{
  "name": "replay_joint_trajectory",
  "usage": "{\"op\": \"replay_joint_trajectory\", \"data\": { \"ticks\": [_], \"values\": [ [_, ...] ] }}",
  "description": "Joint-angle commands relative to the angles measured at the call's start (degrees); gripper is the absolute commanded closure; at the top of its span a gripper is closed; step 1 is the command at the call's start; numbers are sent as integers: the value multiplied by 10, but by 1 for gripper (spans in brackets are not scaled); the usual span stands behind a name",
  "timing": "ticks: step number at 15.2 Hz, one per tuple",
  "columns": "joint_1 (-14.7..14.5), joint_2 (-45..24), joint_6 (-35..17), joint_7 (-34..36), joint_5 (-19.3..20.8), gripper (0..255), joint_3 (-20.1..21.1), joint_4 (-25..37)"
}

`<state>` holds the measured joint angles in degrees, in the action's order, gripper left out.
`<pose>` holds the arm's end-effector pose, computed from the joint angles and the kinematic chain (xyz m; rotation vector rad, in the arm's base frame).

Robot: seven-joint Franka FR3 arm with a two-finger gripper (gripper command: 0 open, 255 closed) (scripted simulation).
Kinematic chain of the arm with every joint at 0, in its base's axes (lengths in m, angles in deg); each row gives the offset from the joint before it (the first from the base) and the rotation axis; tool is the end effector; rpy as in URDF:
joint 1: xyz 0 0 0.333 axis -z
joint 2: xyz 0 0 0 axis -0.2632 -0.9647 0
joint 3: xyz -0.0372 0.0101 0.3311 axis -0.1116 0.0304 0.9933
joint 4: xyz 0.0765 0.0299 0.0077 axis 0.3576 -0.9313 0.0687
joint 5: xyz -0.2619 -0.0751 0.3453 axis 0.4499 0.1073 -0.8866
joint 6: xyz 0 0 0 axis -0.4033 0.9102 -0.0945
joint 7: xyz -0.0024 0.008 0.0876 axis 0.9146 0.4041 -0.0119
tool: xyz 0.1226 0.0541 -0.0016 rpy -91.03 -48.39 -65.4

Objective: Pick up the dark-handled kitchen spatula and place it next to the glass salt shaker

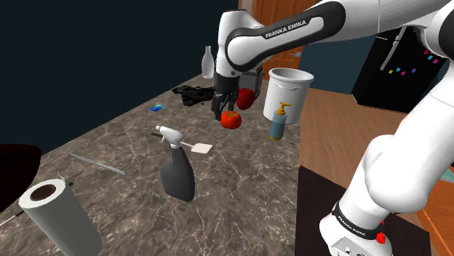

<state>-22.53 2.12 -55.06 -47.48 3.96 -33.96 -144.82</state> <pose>0.5463 0.0933 0.4448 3.1138 0.2863 0.0892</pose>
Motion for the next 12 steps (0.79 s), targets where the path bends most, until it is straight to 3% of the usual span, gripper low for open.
{"op": "replay_joint_trajectory", "data": {
  "ticks": [1, 12],
  "values": [
    [-4, -43, -12, -4, 0, 0, 4, 32],
    [-36, -270, -46, -10, 14, 0, 31, 227]
  ]
}}
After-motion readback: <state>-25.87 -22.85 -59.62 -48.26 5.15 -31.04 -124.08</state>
